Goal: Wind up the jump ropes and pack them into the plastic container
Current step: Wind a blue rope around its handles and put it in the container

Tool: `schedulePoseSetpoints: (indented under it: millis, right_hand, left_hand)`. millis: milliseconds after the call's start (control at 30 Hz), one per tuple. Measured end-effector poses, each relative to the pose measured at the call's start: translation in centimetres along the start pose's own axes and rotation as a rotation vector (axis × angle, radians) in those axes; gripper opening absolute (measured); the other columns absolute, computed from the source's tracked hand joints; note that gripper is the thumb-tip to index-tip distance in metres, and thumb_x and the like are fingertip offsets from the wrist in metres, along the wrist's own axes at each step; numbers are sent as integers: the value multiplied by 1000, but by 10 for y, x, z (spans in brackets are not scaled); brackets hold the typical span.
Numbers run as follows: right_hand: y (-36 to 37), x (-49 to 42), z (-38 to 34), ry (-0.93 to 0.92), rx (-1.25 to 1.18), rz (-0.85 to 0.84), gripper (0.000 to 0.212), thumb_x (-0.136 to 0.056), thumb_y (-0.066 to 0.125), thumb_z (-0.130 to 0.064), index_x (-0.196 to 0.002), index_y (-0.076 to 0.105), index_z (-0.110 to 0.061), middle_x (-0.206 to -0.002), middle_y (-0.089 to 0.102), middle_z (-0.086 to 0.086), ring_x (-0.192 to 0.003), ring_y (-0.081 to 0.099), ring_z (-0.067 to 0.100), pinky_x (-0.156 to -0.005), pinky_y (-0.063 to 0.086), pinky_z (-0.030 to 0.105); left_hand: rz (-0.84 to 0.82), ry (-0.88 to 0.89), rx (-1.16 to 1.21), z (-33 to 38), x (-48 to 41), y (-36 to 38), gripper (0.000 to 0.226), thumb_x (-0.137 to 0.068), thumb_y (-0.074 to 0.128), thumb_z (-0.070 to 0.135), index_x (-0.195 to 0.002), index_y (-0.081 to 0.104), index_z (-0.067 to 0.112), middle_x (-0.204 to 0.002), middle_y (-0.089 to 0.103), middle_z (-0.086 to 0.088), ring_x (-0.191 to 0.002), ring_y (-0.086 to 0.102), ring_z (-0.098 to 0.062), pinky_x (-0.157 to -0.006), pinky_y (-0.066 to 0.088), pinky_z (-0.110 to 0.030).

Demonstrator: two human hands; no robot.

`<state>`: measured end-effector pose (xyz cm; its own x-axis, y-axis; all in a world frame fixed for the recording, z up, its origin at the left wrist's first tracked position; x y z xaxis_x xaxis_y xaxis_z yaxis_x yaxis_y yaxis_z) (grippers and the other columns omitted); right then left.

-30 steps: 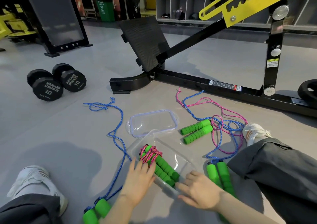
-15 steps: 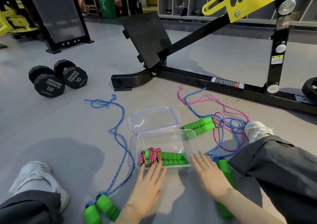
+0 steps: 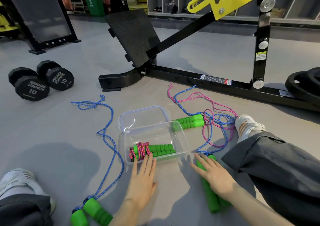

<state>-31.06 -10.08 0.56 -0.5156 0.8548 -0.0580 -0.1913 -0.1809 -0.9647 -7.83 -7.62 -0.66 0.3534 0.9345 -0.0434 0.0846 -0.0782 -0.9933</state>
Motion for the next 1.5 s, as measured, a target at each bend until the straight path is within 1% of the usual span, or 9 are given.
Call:
schedulePoseSetpoints:
  millis: [167,333,433,700,933,1100,1267,1400,1500]
  right_hand:
    - [-4,10,11,-97,55,-146,121,-32,83,9,-140,39,-23,-146,36,14,-123,51,33,-95,47,36]
    - [12,15,10,-216,144,-398,90,-53,87,-13,-133,50,-28,-149,33,13,-132,39,35,-106,15,48]
    - [16,10,2,-325,138,-415,73,-80,66,-9,-143,33,-24,-157,11,11,-144,6,36,-110,-10,49]
    - [-8,-21,-81,-268,-265,-250,69,-51,58,-57,-110,57,-20,-101,68,-2,-102,65,22,-93,47,46]
    - [-6,-16,-68,-254,-365,-249,61,-82,58,-37,-134,38,-9,-148,33,9,-140,22,25,-116,1,37]
    - [-2,-15,-61,-246,-368,-301,67,-81,60,-32,-140,35,-10,-153,26,10,-141,21,27,-116,6,35]
    - [-3,-20,-66,-288,-307,-312,80,-55,70,-49,-126,49,-18,-119,63,4,-108,63,23,-94,47,35]
    - [-2,-22,-75,-314,-330,-324,71,-86,56,-39,-146,26,-15,-148,33,8,-136,31,25,-115,11,32]
    - [-2,-22,-77,-301,-343,-318,74,-86,55,-43,-147,23,-17,-146,32,7,-136,29,23,-115,7,31]
  left_hand:
    - [178,138,-28,30,-7,-16,60,-86,52,38,-132,50,0,-145,34,-16,-134,33,-31,-112,9,-53]
    - [164,192,-39,44,-8,-9,62,-86,28,37,-131,55,5,-142,45,-16,-133,32,-29,-113,9,-53]
    - [153,199,-49,42,-2,-4,62,-86,30,39,-133,53,5,-137,53,-16,-130,35,-30,-113,8,-53]
    - [24,119,59,31,21,-1,55,-86,34,44,-112,71,14,-114,68,-10,-100,66,-25,-95,36,-45]
    - [-163,129,110,29,37,18,40,-64,59,62,-74,69,25,-98,73,-8,-80,71,-23,-65,58,-32]
    - [-185,114,148,35,34,18,57,-30,90,58,-70,65,26,-100,72,-10,-79,71,-23,-63,58,-33]
    - [-234,100,95,24,33,12,41,-86,54,32,-119,54,7,-152,30,-18,-137,36,-34,-110,34,-39]
    - [-187,111,214,9,42,20,45,-58,36,43,-78,68,18,-111,70,-9,-94,70,-18,-75,57,-25]
    - [-171,167,182,8,43,17,46,-46,58,53,-77,69,21,-106,72,-3,-96,69,-11,-79,55,-20]
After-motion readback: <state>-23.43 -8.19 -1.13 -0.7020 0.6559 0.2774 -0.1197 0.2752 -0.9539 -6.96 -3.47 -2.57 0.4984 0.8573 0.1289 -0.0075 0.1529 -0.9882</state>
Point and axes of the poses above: each hand's wrist, its own x-axis away from the middle knuckle, its own y-axis out of the palm, z = x × y, the point moved 6 cm from there along -x, towards the middle knuckle
